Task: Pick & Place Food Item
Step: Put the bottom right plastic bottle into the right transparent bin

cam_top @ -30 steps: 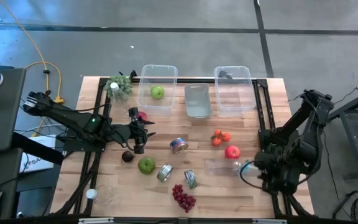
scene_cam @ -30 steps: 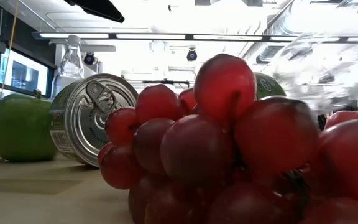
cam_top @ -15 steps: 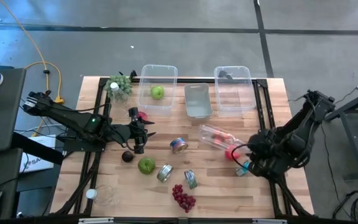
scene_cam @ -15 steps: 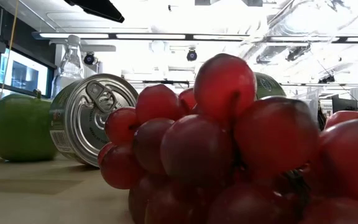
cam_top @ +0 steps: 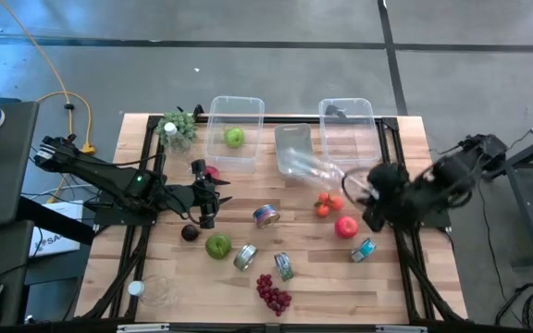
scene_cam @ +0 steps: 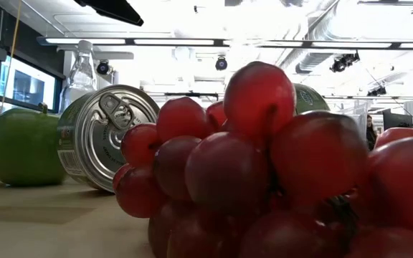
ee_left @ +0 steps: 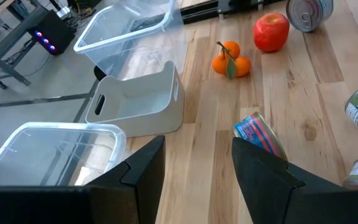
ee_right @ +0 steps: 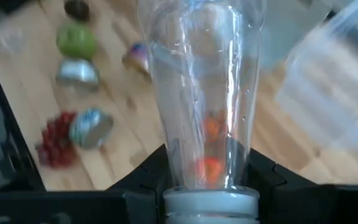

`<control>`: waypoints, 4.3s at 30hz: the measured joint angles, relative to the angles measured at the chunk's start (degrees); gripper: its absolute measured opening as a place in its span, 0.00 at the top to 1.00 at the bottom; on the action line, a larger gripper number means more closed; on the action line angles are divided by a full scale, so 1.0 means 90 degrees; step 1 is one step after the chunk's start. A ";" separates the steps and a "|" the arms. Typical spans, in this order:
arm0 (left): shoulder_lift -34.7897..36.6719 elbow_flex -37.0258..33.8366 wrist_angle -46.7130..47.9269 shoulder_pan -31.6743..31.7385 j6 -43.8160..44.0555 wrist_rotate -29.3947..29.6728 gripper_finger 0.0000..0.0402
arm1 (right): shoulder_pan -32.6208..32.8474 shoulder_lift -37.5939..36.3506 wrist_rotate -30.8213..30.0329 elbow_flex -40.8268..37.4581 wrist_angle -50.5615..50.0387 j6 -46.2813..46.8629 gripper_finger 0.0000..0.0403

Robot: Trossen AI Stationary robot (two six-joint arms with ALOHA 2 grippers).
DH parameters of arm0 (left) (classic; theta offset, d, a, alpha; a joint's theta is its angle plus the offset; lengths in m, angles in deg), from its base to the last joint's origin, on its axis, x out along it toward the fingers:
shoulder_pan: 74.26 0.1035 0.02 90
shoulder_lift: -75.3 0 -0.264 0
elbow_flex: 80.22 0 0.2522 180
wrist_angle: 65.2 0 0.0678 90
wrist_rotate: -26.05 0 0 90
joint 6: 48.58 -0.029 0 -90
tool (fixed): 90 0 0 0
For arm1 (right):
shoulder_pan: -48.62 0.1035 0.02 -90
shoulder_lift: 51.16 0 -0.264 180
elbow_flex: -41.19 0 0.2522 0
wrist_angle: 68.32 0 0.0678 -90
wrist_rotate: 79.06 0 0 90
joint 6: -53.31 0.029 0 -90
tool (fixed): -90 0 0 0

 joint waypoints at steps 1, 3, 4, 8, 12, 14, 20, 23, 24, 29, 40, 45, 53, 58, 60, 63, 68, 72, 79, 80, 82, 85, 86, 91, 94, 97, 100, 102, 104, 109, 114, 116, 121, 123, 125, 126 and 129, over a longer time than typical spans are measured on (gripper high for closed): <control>0.0000 0.0000 -0.0011 0.0001 0.0000 -0.0001 0.56 | -0.0222 0.0000 -0.0022 0.0193 0.0001 -0.0209 0.72; 0.0000 0.0000 -0.0066 0.0001 0.0000 0.0000 0.56 | -0.0658 0.0000 -0.0042 0.0555 -0.0002 -0.0606 0.72; 0.0000 0.0000 -0.0115 0.0002 0.0002 -0.0002 0.56 | -0.0877 0.0000 -0.0075 0.0718 0.0000 -0.0767 0.72; 0.0000 0.0002 -0.0207 0.0002 0.0298 -0.0002 0.56 | -0.1906 -0.0081 0.0050 0.1124 -0.0004 -0.1510 0.72; 0.0000 0.0002 -0.0232 0.0000 0.0897 -0.0002 0.56 | -0.3189 -0.0268 0.0318 0.1260 -0.0009 -0.2315 0.72; 0.0000 0.0002 -0.0233 0.0002 0.0998 -0.0002 0.56 | -0.3777 -0.0324 0.0324 0.1260 -0.0019 -0.2596 0.72; 0.0000 0.0002 -0.0234 0.0002 0.1129 -0.0003 0.56 | -0.5163 -0.0347 0.0731 0.1043 -0.0004 -0.3435 0.72; 0.0000 0.0002 -0.0234 0.0000 0.1152 -0.0078 0.56 | -0.5827 -0.0315 0.0702 0.0631 -0.0006 -0.3573 0.72; 0.0000 0.0002 -0.0235 0.0001 0.1154 -0.0194 0.56 | -0.6016 -0.0296 0.0841 0.0503 -0.0001 -0.3617 0.72; 0.0000 0.0002 -0.0234 0.0000 0.1155 -0.0589 0.56 | -0.6597 -0.0308 0.1776 -0.0158 -0.0014 -0.3732 0.72; 0.0000 0.0002 -0.0354 0.0039 0.0885 -0.0585 0.56 | -0.6916 -0.0189 0.2467 -0.0839 0.0001 -0.3770 0.71; 0.0000 0.0002 -0.0476 0.0044 0.0837 -0.0572 0.56 | -0.6795 -0.0288 0.2476 -0.0791 -0.0016 -0.3674 0.72; 0.0000 0.0002 -0.0484 0.0044 0.0844 -0.0573 0.56 | -0.6781 -0.0588 0.2602 -0.0661 -0.0001 -0.3268 0.72; 0.0000 0.0002 -0.0484 0.0044 0.0848 -0.0573 0.56 | -0.6778 -0.0838 0.2975 -0.0661 -0.0004 -0.2379 0.72; 0.0000 0.0002 -0.0484 0.0044 0.0852 -0.0573 0.56 | -0.6781 -0.0856 0.2933 -0.0661 -0.0008 -0.2215 0.71; 0.0000 0.0002 -0.0484 0.0044 0.0884 -0.0573 0.56 | -0.6783 -0.0816 0.2862 -0.0661 0.0004 -0.2115 0.67; 0.0000 0.0002 -0.0487 0.0003 0.1289 -0.0575 0.56 | -0.6783 -0.0787 0.2866 -0.0746 0.0001 -0.1918 0.66; 0.0000 0.0002 -0.0484 -0.0071 0.1464 -0.0580 0.56 | -0.6783 -0.0731 0.2852 -0.0817 -0.0005 -0.1922 0.69; 0.0000 0.0002 -0.0484 -0.0153 0.1416 -0.0580 0.56 | -0.6783 -0.0556 0.2682 -0.0822 0.0233 -0.2366 0.76; 0.0000 0.0002 -0.0484 -0.0153 0.1416 -0.0579 0.56 | -0.6793 -0.0552 0.2678 -0.0822 0.0321 -0.2445 0.77; 0.0000 0.0002 -0.0484 -0.0151 0.1416 -0.0577 0.56 | -0.6829 -0.0551 0.2692 -0.0822 0.0477 -0.2587 0.78; 0.0000 0.0002 -0.0484 -0.0151 0.1413 -0.0577 0.56 | -0.6837 -0.0581 0.2725 -0.0822 0.0492 -0.2671 0.81; 0.0000 0.0002 -0.0484 -0.0151 0.1413 -0.0577 0.56 | -0.6837 -0.0592 0.2763 -0.0822 0.0492 -0.2761 0.81; 0.0000 0.0002 -0.0484 -0.0151 0.1439 -0.0577 0.56 | -0.6688 -0.0728 0.2815 -0.0821 0.0502 -0.3070 0.86; 0.0000 0.0002 -0.0487 -0.0151 0.1556 -0.0577 0.56 | -0.6268 -0.0831 0.2496 -0.0819 0.0584 -0.3107 0.90; 0.0000 0.0002 -0.0487 -0.0175 0.1562 -0.0577 0.56 | -0.5666 -0.0963 0.1969 -0.0819 0.0677 -0.3097 0.94; 0.0000 0.0002 -0.0488 -0.0177 0.1562 -0.0577 0.56 | -0.4837 -0.1103 0.1541 -0.0819 0.0715 -0.2738 0.98; 0.0000 0.0002 -0.0487 -0.0177 0.1562 -0.0577 0.56 | -0.4092 -0.1216 0.1305 -0.0827 0.0719 -0.2280 0.99; 0.0000 0.0002 -0.0489 -0.0177 0.1564 -0.0574 0.56 | -0.3295 -0.1306 0.0936 -0.0895 0.0744 -0.1824 0.99; 0.0000 0.0002 -0.0493 -0.0177 0.1430 -0.0575 0.56 | -0.1621 -0.1450 -0.0082 -0.1313 0.0738 -0.0754 1.00; 0.0000 0.0002 -0.0489 -0.0177 0.1443 -0.0577 0.56 | -0.0513 -0.1401 -0.1041 -0.2118 0.1066 -0.0105 1.00; 0.0000 0.0002 -0.0490 -0.0177 0.1434 -0.0575 0.56 | -0.0199 -0.1348 -0.1834 -0.2478 0.1735 -0.0337 1.00; 0.0000 0.0002 -0.0492 -0.0147 0.1413 -0.0577 0.56 | 0.0049 -0.1098 -0.3097 -0.2818 0.3134 -0.1768 1.00; 0.0000 0.0002 -0.0489 -0.0102 0.1413 -0.0577 0.56 | -0.0039 -0.1044 -0.3323 -0.2823 0.3597 -0.2438 1.00; 0.0000 0.0002 -0.0491 -0.0073 0.1411 -0.0573 0.56 | -0.0230 -0.1051 -0.3347 -0.2823 0.4165 -0.3500 1.00; 0.0000 0.0002 -0.0492 -0.0052 0.1411 -0.0573 0.56 | -0.0352 -0.1060 -0.3480 -0.2818 0.4435 -0.3981 1.00; 0.0000 0.0002 -0.0489 -0.0024 0.1410 -0.0575 0.56 | -0.0649 -0.1059 -0.4126 -0.2814 0.4991 -0.5191 1.00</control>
